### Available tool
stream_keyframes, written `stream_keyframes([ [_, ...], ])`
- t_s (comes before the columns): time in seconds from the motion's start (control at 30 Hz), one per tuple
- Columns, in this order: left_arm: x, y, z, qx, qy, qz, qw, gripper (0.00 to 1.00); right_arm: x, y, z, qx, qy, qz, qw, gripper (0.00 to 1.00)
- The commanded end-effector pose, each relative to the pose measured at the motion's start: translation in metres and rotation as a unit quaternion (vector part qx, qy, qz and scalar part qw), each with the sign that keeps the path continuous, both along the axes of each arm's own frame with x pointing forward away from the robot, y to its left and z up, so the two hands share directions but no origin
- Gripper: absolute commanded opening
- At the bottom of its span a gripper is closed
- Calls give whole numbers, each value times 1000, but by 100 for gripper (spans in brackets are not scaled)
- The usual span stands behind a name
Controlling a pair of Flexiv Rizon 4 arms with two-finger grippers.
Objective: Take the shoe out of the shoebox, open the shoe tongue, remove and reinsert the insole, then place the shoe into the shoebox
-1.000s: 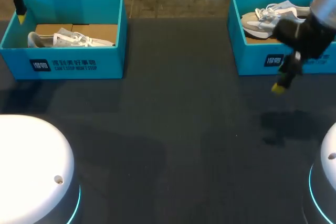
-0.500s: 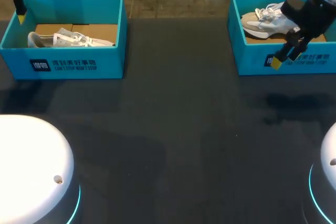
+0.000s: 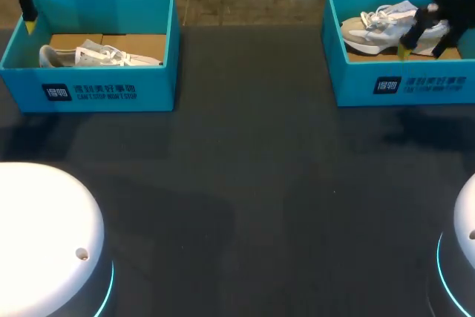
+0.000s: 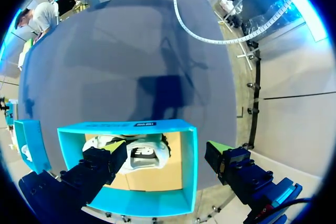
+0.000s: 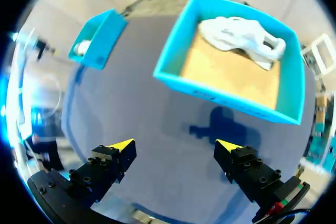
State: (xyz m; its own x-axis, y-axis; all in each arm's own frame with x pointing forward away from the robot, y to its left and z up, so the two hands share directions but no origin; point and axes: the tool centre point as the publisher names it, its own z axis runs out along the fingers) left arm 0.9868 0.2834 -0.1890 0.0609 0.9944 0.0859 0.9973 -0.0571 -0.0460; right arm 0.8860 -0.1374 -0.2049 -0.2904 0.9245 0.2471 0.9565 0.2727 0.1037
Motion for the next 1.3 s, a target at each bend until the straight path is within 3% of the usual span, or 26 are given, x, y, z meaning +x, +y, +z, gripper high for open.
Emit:
stream_keyframes([
  [0.03, -1, 0, 0, 1, -1, 0, 1000, 100, 49, -16, 10, -54, 49, -64, 995, 100],
  [0.23, -1, 0, 0, 1, -1, 0, 1000, 100, 88, -33, 14, -83, 56, -121, 988, 100],
  [0.67, -1, 0, 0, 1, -1, 0, 1000, 100, 88, -33, 14, -83, 56, -121, 988, 100],
  [0.77, -1, 0, 0, 1, -1, 0, 1000, 100, 96, -40, 14, -92, 48, -126, 987, 100],
  [0.87, -1, 0, 0, 1, -1, 0, 1000, 100, 127, -62, 16, -120, 30, -132, 983, 100],
  [1.03, -1, 0, 0, 1, -1, 0, 1000, 100, 162, -86, 18, -137, 5, -126, 982, 100],
  [1.3, -1, 0, 0, 1, -1, 0, 1000, 100, 162, -86, 18, -137, 5, -126, 982, 100],
])
